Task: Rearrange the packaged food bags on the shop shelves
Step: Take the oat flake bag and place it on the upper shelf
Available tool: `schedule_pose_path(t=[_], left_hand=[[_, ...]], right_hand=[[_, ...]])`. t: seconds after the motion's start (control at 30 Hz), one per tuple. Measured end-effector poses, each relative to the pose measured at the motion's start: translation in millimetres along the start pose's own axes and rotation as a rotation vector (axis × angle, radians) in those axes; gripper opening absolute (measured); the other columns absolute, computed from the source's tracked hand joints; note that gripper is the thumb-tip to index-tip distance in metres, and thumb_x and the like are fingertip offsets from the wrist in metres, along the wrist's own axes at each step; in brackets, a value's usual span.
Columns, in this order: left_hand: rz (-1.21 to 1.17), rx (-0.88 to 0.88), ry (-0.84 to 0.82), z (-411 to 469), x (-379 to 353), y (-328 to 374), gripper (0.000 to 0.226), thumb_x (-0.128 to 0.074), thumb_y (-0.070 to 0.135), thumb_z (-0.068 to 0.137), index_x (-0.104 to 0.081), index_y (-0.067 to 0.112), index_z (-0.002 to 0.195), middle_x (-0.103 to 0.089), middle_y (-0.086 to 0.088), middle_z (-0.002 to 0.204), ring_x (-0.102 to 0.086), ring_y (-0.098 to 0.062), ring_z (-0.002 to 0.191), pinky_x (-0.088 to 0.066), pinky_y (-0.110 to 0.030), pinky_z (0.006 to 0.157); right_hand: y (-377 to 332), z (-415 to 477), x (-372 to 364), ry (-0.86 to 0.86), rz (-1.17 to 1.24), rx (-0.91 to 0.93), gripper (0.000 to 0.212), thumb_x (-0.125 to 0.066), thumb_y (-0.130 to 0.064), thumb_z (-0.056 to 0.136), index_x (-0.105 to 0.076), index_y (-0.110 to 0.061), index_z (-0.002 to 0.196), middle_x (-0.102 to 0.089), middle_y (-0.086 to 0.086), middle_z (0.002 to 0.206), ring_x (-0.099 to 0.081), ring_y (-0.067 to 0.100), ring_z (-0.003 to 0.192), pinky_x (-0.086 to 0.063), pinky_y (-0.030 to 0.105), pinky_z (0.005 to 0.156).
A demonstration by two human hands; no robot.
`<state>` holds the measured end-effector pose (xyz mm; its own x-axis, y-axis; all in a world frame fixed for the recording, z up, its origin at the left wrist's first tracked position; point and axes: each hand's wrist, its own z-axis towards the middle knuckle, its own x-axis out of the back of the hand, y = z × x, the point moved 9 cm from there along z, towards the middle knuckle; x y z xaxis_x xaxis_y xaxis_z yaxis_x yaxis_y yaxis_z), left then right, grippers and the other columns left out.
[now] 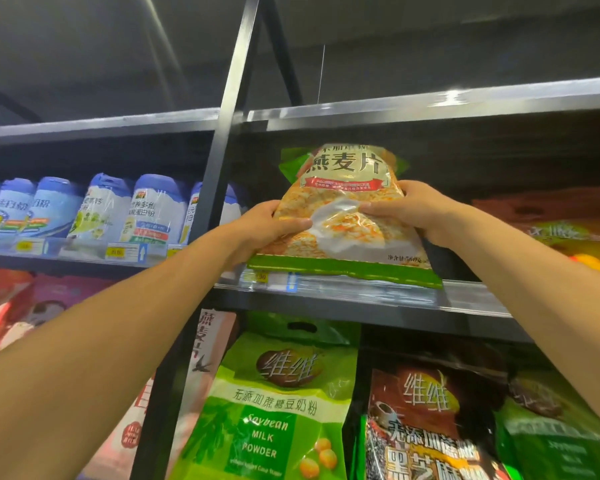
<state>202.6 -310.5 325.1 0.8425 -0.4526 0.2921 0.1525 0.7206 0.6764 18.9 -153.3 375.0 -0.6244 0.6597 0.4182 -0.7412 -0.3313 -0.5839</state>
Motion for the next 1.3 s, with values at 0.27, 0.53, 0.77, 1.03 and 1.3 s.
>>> schedule_pose_path(t=[0.27,0.53,0.77,1.03,1.3], left_hand=[[0.054,0.084,-0.042,26.2,5.3,-11.5,0.045,-0.079,0.039,0.087,-0.064,0.017,0.124,-0.078,-0.008,0.114,-0.076,-0.030,0.103,-0.058,-0.051,0.096],[0.130,0.084,-0.009,38.1,2.5,-25.4,0.045,-0.084,0.035,0.083,-0.067,0.020,0.122,-0.078,-0.005,0.110,-0.076,-0.027,0.101,-0.060,-0.049,0.094],[0.369,0.187,-0.110,38.7,-10.0,-53.5,0.040,-0.084,0.043,0.081,-0.071,0.021,0.112,-0.076,-0.003,0.109,-0.070,-0.023,0.101,-0.055,-0.039,0.092],[0.596,0.277,-0.112,57.0,2.1,-76.8,0.100,-0.087,0.080,0.035,-0.070,0.026,0.118,-0.076,0.003,0.112,-0.072,-0.024,0.104,-0.054,-0.048,0.101],[0.688,0.304,-0.036,71.0,-2.0,-78.1,0.099,-0.091,0.064,0.056,-0.054,0.015,0.134,-0.065,-0.005,0.126,-0.066,-0.027,0.109,-0.054,-0.048,0.101]], right_hand=[[8.8,26.4,-3.9,-0.032,-0.033,-0.102,0.048,-0.089,-0.029,0.075,-0.070,-0.010,0.115,-0.081,0.007,0.097,-0.079,0.024,0.082,-0.064,0.038,0.071],[24.7,32.2,-14.3,-0.022,-0.055,-0.123,0.044,-0.092,-0.016,0.074,-0.066,-0.013,0.110,-0.077,0.007,0.108,-0.074,0.026,0.099,-0.059,0.049,0.093],[53.3,32.1,-37.5,-0.087,-0.179,-0.082,0.039,-0.088,-0.012,0.078,-0.070,-0.020,0.112,-0.075,0.002,0.111,-0.071,0.021,0.103,-0.056,0.042,0.097],[67.8,30.9,-44.6,-0.216,-0.510,-0.139,0.089,-0.095,-0.037,0.068,-0.042,-0.032,0.140,-0.057,-0.003,0.131,-0.054,0.028,0.123,-0.054,0.053,0.095],[82.8,51.0,-49.4,-0.158,-0.624,-0.189,0.065,-0.094,-0.035,0.070,-0.054,-0.024,0.120,-0.063,0.002,0.116,-0.062,0.029,0.109,-0.061,0.046,0.086]])
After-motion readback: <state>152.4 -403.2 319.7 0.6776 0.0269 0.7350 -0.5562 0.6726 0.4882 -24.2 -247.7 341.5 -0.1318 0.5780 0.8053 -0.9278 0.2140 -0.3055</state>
